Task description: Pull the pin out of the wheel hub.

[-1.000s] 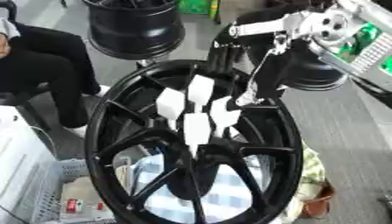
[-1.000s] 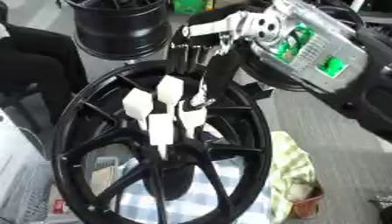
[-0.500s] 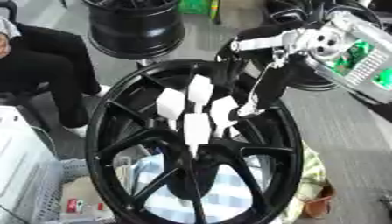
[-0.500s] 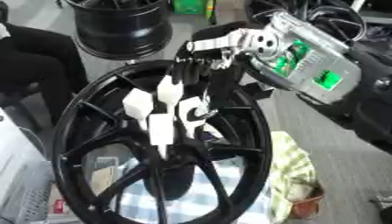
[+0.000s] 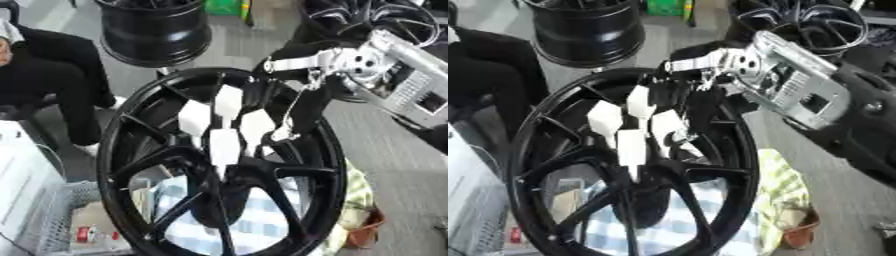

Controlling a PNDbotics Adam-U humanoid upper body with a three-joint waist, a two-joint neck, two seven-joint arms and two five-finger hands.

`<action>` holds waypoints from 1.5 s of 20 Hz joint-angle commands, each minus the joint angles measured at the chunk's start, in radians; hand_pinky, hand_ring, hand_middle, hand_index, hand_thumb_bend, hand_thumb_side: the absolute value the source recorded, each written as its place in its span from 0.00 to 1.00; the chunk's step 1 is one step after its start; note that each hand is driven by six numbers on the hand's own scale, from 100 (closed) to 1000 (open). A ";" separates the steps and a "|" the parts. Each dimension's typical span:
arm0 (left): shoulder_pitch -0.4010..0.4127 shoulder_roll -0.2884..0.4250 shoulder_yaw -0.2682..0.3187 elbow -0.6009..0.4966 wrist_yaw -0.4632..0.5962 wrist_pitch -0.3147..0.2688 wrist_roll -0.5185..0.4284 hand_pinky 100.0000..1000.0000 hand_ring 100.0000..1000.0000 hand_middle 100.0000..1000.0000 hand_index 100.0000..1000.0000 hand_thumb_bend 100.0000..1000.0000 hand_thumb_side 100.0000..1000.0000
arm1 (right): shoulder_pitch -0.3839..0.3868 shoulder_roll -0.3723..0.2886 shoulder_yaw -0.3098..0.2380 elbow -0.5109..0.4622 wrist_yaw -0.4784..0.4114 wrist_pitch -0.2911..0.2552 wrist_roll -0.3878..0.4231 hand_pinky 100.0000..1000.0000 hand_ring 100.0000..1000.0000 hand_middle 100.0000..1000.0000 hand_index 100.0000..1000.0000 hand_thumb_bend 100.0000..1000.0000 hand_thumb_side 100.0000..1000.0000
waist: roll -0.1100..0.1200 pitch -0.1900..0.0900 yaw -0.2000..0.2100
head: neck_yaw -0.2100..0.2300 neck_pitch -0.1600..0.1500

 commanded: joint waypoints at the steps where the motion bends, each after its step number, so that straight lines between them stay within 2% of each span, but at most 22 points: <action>1: -0.016 0.007 0.003 -0.011 0.007 0.001 -0.003 0.75 0.72 0.61 0.79 0.00 0.51 | -0.005 0.000 -0.020 0.022 0.014 0.036 0.047 0.79 0.72 0.66 0.71 0.43 0.00 | 0.010 -0.007 0.003 | -0.004 -0.002; 11: -0.021 0.001 0.001 -0.011 0.008 0.005 -0.007 0.75 0.73 0.61 0.79 0.00 0.52 | 0.004 0.026 -0.022 0.083 0.071 -0.028 0.032 0.80 0.75 0.67 0.72 0.42 0.00 | 0.010 0.002 0.005 | -0.006 -0.012; 15: -0.020 -0.002 0.001 -0.011 0.006 0.008 -0.007 0.75 0.73 0.61 0.79 0.00 0.53 | 0.008 0.032 -0.024 0.102 0.078 -0.043 0.027 0.79 0.73 0.65 0.70 0.42 0.00 | 0.009 0.005 0.004 | -0.004 -0.014; 25: -0.018 -0.007 0.001 -0.011 0.004 0.014 -0.008 0.76 0.73 0.61 0.79 0.00 0.54 | 0.014 0.047 -0.026 0.115 0.069 -0.038 -0.019 0.77 0.68 0.57 0.64 0.39 0.00 | 0.008 0.008 0.005 | -0.002 -0.015; 29: -0.017 -0.009 0.002 -0.011 0.003 0.017 -0.006 0.76 0.73 0.61 0.79 0.00 0.54 | 0.018 0.052 -0.029 0.117 0.064 -0.031 -0.063 0.77 0.66 0.55 0.61 0.36 0.00 | 0.008 0.009 0.006 | 0.000 -0.016; 30: -0.017 -0.009 0.003 -0.011 0.003 0.017 -0.006 0.76 0.73 0.61 0.79 0.00 0.54 | 0.018 0.053 -0.029 0.116 0.063 -0.030 -0.076 0.76 0.64 0.51 0.57 0.34 0.00 | 0.008 0.008 0.006 | 0.000 -0.015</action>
